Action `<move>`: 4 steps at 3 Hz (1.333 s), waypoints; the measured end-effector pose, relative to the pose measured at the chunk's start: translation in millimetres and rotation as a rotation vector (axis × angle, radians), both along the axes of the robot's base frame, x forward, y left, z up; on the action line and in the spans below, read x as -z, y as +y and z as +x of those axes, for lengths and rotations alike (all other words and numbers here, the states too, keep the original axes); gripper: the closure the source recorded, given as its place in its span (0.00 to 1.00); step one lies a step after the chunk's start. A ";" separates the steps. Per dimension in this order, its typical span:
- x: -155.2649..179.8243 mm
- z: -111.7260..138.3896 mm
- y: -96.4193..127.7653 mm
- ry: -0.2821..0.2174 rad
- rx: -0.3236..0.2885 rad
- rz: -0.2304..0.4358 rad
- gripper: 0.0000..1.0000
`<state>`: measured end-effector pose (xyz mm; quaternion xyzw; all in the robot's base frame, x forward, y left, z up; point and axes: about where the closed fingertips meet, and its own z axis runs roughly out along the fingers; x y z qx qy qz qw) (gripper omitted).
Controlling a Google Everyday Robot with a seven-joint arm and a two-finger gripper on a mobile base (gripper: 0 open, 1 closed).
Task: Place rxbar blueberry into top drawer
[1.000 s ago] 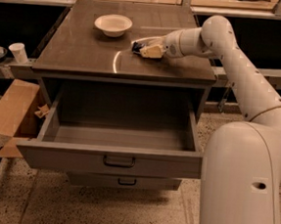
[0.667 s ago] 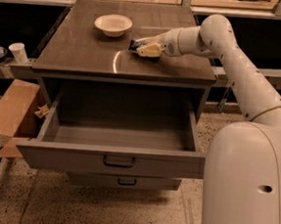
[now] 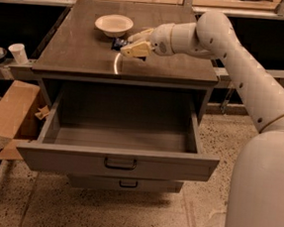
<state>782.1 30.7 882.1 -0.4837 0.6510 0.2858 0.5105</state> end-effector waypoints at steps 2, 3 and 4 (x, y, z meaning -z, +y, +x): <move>5.6 -12.6 10.7 -0.006 -0.052 -0.055 1.00; 0.2 -46.7 13.6 -0.054 -0.105 -0.136 1.00; 9.2 -95.1 18.4 -0.082 -0.140 -0.245 1.00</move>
Offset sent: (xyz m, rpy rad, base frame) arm -0.0290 0.0168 -0.0102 -0.1336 -0.0203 0.1125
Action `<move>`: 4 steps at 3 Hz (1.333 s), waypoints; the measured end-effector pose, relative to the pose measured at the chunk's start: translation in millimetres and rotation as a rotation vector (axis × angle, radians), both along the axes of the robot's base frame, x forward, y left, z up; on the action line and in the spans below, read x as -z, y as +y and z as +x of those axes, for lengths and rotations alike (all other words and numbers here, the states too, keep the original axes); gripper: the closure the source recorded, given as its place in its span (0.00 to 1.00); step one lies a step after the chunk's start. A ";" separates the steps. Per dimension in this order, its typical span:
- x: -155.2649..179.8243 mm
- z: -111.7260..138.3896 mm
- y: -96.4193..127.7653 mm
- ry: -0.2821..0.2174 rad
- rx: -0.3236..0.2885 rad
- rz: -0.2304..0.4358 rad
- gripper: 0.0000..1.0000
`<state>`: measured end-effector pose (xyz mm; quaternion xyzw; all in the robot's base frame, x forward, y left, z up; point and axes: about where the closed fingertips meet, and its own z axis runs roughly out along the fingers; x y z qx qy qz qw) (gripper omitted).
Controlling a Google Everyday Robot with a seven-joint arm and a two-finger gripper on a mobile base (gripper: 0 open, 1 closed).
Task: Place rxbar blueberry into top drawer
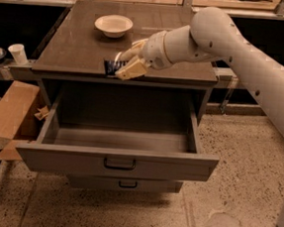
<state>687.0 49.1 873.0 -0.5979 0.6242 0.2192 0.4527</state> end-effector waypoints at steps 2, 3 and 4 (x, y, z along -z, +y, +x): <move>72.7 -63.4 7.6 0.080 -0.022 -0.168 1.00; 81.6 -67.0 9.6 0.092 -0.024 -0.184 1.00; 93.8 -68.2 12.8 0.101 -0.010 -0.220 1.00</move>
Offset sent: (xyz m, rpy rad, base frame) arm -0.0888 0.0038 -0.1137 -0.2611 0.1323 0.0210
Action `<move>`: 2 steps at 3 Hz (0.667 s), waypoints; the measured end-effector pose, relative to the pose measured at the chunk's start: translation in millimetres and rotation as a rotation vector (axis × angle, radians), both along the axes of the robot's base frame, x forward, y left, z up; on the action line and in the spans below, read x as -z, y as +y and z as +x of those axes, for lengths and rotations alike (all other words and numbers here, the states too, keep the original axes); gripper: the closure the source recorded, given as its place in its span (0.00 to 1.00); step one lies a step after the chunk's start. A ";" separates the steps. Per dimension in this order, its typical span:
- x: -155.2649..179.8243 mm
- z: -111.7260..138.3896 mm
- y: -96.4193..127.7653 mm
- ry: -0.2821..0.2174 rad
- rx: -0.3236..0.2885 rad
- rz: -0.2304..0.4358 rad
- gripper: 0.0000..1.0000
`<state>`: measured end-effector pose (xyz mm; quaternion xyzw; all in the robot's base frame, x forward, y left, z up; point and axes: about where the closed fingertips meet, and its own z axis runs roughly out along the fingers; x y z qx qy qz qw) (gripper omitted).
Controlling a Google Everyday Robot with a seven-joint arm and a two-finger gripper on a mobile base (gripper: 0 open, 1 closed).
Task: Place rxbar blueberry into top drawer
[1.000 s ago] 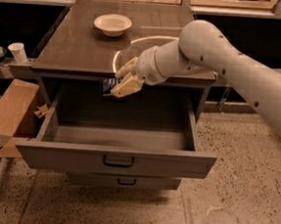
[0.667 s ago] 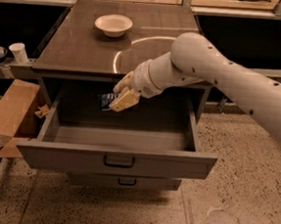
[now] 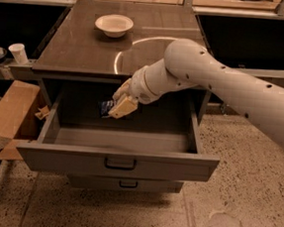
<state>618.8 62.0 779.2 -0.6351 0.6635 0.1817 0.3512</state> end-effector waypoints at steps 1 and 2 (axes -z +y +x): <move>47.3 -1.5 -14.9 0.079 0.097 0.001 1.00; 86.4 4.6 -29.9 0.138 0.182 0.016 1.00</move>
Offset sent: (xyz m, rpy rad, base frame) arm 0.0134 -0.0519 -0.1320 0.0352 0.2050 -0.2920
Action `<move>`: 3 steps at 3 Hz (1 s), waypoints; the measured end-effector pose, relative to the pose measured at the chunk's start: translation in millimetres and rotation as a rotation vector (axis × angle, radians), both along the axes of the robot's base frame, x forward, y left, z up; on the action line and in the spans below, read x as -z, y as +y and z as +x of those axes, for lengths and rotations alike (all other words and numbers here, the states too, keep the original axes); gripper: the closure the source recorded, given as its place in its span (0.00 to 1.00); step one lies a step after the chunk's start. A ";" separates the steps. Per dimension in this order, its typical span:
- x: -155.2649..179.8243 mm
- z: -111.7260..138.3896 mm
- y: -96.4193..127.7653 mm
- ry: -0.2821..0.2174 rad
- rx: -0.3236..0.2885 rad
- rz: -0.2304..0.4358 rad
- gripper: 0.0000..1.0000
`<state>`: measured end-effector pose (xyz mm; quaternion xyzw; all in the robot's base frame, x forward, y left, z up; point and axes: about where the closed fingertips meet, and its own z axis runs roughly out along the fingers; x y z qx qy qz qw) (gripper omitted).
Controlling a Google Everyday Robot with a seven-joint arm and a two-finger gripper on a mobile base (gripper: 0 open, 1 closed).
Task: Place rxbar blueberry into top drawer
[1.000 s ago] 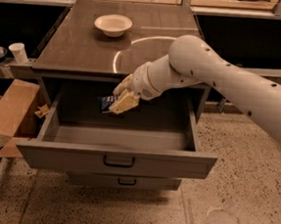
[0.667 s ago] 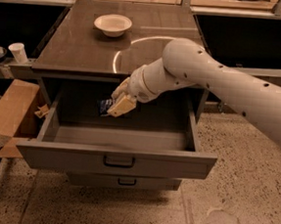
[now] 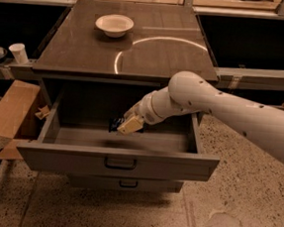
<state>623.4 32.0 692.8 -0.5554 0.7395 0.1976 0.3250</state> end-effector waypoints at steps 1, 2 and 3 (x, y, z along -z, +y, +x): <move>22.5 13.9 -11.5 0.024 0.063 0.013 1.00; 36.6 28.7 -21.0 0.045 0.112 0.023 0.81; 44.5 36.2 -24.9 0.062 0.142 0.029 0.58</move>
Offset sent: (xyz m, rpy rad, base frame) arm 0.0483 -0.0369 -0.0509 0.0347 0.0651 -0.1796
